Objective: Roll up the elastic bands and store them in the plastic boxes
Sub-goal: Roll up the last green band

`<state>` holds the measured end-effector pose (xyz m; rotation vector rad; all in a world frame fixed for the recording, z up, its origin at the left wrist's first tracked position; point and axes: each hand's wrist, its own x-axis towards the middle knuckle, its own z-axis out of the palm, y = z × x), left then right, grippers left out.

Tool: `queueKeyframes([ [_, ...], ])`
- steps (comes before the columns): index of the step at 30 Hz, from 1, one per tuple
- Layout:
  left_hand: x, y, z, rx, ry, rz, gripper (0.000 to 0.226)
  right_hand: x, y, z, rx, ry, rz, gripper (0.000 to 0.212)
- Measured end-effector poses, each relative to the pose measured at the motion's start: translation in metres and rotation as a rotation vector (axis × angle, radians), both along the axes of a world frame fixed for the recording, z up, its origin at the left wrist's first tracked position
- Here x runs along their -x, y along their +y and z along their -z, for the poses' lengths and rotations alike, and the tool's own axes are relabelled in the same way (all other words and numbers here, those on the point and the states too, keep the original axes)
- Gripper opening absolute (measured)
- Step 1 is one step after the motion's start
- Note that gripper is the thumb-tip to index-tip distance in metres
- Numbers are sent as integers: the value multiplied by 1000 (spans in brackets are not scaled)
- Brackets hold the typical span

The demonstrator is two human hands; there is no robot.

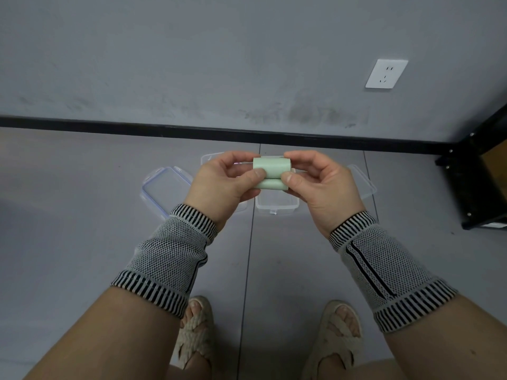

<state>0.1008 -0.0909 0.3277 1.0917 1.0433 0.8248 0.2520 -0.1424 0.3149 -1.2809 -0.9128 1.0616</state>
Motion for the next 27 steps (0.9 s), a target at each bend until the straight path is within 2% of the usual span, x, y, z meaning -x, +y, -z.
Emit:
queueKeyframes([
  [5, 0, -2, -1, -33, 2, 26, 25, 1, 2, 3, 75, 101, 44, 16],
  [8, -1, -3, -1, -44, 11, 30, 27, -1, 2, 4, 89, 35, 48, 16],
  [12, 0, -1, -2, 38, 15, 21, 30, -3, 1, 3, 73, -13, 57, 13],
  [16, -1, -1, -2, 86, 56, 22, 29, -3, 0, 3, 73, -67, 44, 13],
  [22, 0, 0, -2, 122, 8, 17, 29, -1, 0, 2, 44, -63, 26, 19],
  [27, 0, -1, -1, 81, 21, -16, 24, 0, 0, 4, 21, -82, -2, 23],
])
